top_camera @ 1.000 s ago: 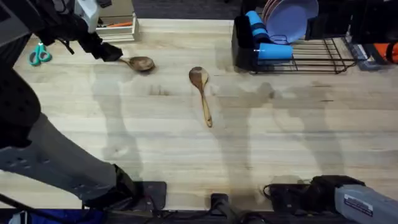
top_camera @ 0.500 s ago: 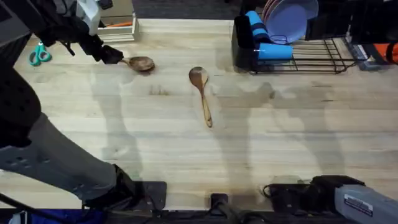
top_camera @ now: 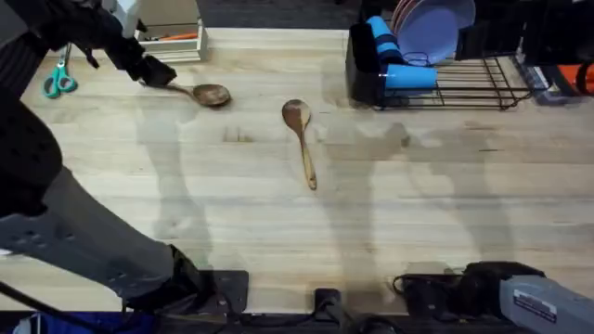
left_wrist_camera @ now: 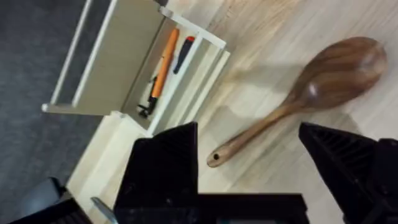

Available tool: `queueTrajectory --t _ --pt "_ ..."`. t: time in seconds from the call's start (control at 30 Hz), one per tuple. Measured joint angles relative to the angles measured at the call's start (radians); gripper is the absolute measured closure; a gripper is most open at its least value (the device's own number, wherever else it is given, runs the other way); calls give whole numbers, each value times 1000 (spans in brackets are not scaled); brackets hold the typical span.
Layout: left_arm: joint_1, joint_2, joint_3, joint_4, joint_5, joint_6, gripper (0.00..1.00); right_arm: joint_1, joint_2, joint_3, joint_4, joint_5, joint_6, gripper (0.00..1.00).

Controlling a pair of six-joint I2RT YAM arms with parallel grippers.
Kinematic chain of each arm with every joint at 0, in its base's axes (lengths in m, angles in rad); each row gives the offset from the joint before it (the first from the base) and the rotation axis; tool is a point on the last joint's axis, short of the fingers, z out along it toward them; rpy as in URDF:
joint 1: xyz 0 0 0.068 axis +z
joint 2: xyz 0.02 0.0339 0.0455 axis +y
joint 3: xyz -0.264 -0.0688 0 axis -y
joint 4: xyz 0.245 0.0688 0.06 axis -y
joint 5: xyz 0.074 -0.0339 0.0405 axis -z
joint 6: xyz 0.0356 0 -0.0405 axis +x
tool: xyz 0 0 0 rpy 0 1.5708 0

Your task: Pick up the spoon on the table one by one and put them onto the rack

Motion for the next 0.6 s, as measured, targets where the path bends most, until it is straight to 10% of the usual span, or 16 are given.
queueTrajectory --t 0.2,0.6 --pt "0 199 191 -237 -56 8 9 0 0 0 0 0 0 8" --pt "-26 348 244 -318 -126 86 10 0 0 0 -28 0 0 8"
